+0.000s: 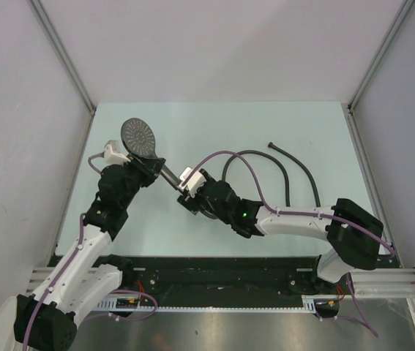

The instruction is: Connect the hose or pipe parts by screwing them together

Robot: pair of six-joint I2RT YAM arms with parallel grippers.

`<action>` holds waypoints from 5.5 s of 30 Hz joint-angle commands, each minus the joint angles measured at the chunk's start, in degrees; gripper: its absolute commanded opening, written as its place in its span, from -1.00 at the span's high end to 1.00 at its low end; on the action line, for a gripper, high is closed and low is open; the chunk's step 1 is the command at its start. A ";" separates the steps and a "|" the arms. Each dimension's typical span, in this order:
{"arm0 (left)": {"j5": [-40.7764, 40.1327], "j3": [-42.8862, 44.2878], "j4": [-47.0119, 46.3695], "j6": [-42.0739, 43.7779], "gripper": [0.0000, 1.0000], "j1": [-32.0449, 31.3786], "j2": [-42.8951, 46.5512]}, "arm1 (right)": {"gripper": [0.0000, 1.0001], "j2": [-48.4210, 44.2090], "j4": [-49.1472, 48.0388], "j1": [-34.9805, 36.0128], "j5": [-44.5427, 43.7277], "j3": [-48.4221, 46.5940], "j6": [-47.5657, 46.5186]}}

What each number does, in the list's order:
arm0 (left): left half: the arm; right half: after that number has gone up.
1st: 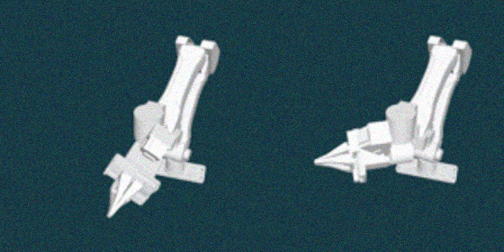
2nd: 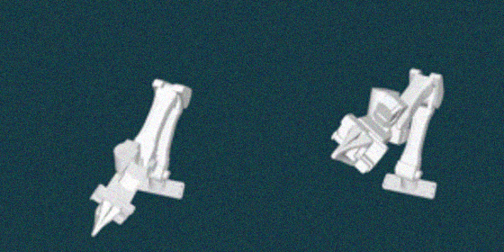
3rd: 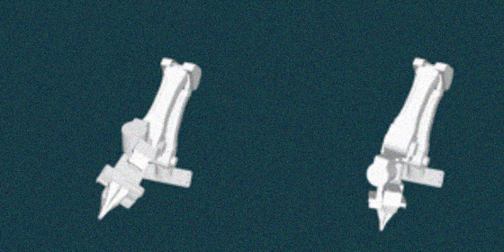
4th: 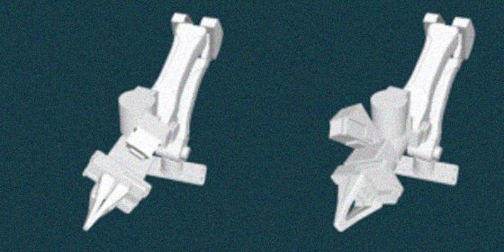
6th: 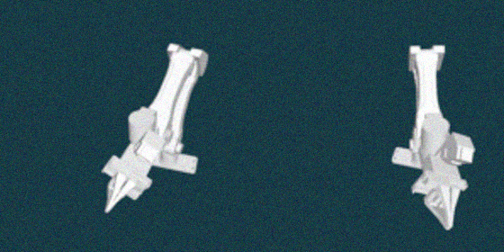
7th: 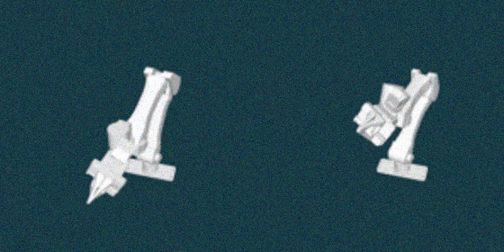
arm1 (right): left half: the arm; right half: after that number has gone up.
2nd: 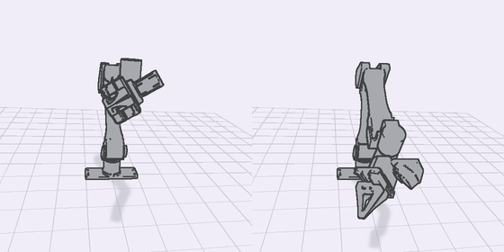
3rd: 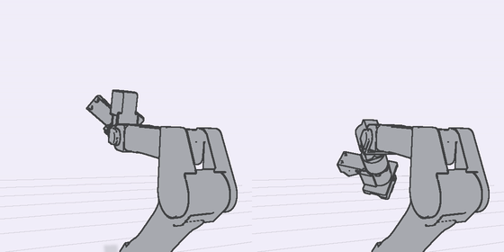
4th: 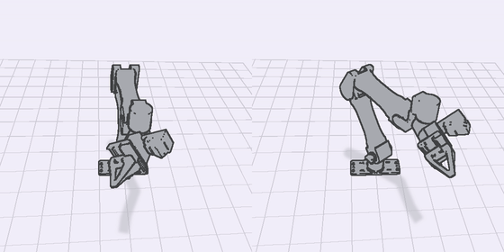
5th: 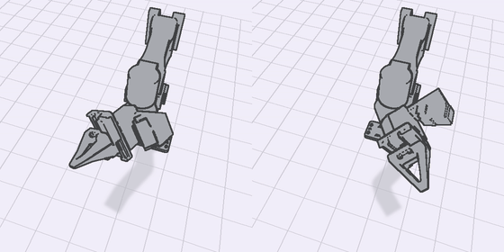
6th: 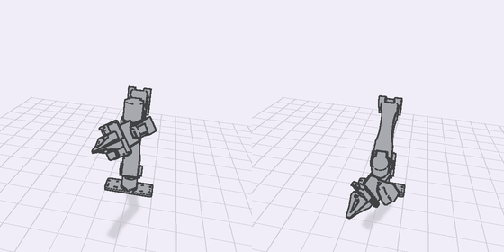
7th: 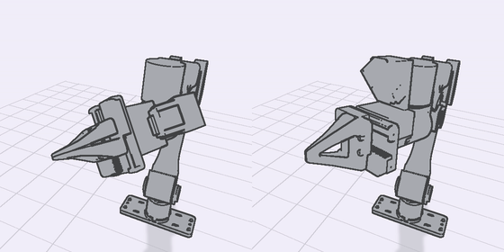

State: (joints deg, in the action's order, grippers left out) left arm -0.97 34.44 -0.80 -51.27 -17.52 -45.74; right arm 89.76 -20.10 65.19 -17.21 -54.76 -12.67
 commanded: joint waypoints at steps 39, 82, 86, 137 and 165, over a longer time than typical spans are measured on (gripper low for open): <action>29.44 -19.32 -74.33 -3.31 0.99 -0.41 -6.29 | 1.00 -2.48 -30.59 -25.99 84.78 -6.06 53.69; -4.65 -1.65 -5.09 -4.02 0.99 -0.68 7.85 | -0.20 4.81 -3.36 7.14 -17.59 -8.96 -5.96; -5.09 -1.30 -4.13 -4.89 0.99 -0.68 8.29 | -0.03 6.66 -4.07 7.15 -17.42 -10.27 -6.67; 33.86 -13.70 -61.18 7.14 0.99 -0.15 -4.63 | 0.55 1.14 -0.69 -26.52 82.57 -10.45 22.93; -3.07 6.43 -3.08 3.28 0.99 -3.31 3.72 | -0.30 1.47 1.99 4.42 -18.03 -9.13 -1.30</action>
State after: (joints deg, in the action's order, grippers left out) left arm -0.84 36.01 -7.31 -44.88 -19.73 -42.96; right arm 89.73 -10.44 69.01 -24.69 -63.07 -10.79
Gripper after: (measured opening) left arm 0.290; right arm 0.708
